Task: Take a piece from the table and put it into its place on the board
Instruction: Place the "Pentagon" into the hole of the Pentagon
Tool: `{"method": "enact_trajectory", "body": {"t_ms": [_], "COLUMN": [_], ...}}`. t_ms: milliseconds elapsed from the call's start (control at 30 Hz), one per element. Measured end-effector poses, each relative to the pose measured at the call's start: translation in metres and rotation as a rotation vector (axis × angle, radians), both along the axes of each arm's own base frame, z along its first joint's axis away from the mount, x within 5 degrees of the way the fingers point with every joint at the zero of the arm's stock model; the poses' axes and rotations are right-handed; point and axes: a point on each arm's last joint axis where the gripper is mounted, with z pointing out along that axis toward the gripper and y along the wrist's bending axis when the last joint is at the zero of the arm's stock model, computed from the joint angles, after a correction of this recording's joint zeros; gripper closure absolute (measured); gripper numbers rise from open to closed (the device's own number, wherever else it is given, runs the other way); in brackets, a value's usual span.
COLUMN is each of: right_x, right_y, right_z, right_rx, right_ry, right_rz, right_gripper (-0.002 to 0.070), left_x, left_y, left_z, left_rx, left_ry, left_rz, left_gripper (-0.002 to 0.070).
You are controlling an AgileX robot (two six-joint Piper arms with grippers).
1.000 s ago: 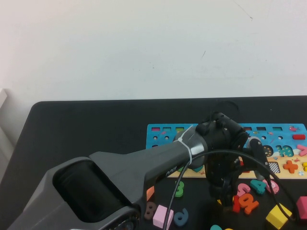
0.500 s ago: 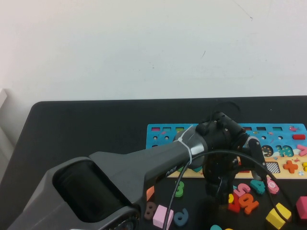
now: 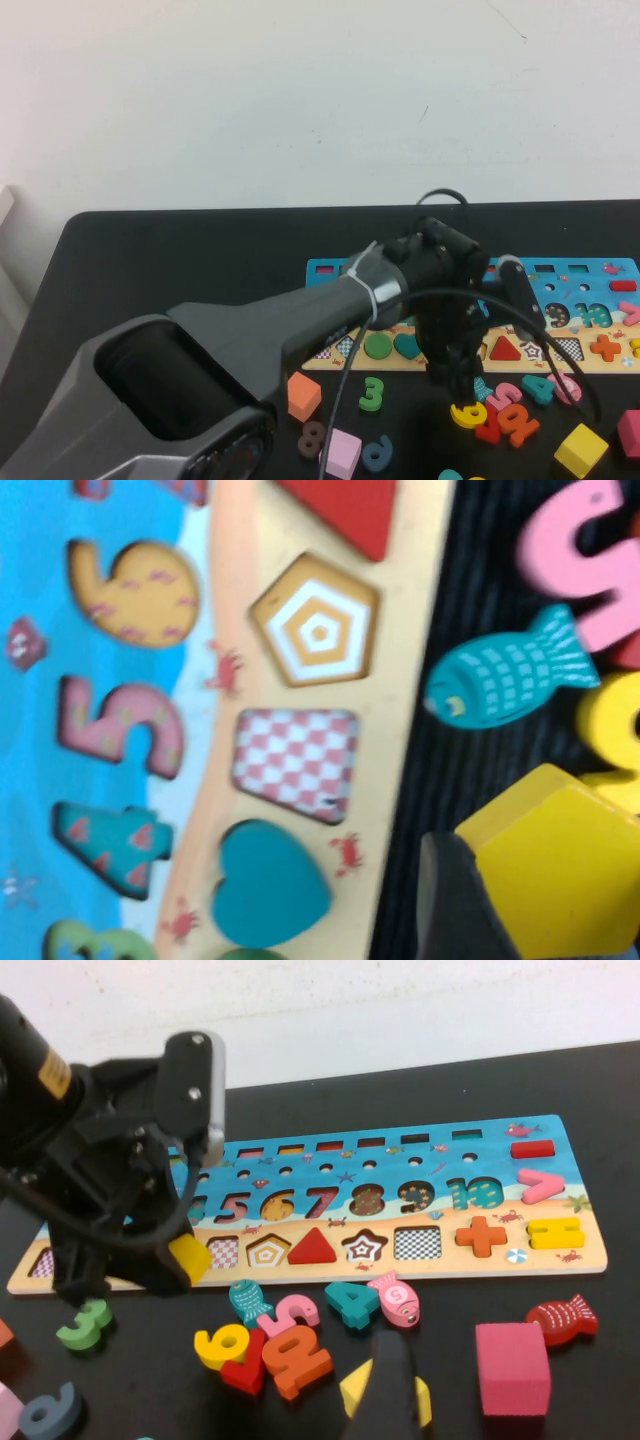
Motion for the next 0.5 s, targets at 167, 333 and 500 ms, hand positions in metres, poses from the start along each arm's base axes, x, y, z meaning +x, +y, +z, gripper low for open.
{"method": "enact_trajectory", "body": {"t_ms": [167,333,500], "right_x": [0.000,0.000,0.000], "right_y": [0.000,0.000,0.000], "right_z": [0.000,0.000,0.000], "right_rx": [0.000,0.000,0.000], "right_ry": [0.000,0.000,0.000], "right_rz": [0.000,0.000,0.000], "right_gripper": [0.0087,0.0087,0.0087], "left_x": [0.015,0.025,0.037], "left_y": [0.007,0.010,0.012], "left_z": [0.010,0.019,0.020], "left_rx": [-0.047,-0.093,-0.121], "left_ry": [-0.008,-0.016,-0.017], "left_rz": [0.046,0.075,0.097], "left_gripper": [0.0358,0.0358,0.0358]}}
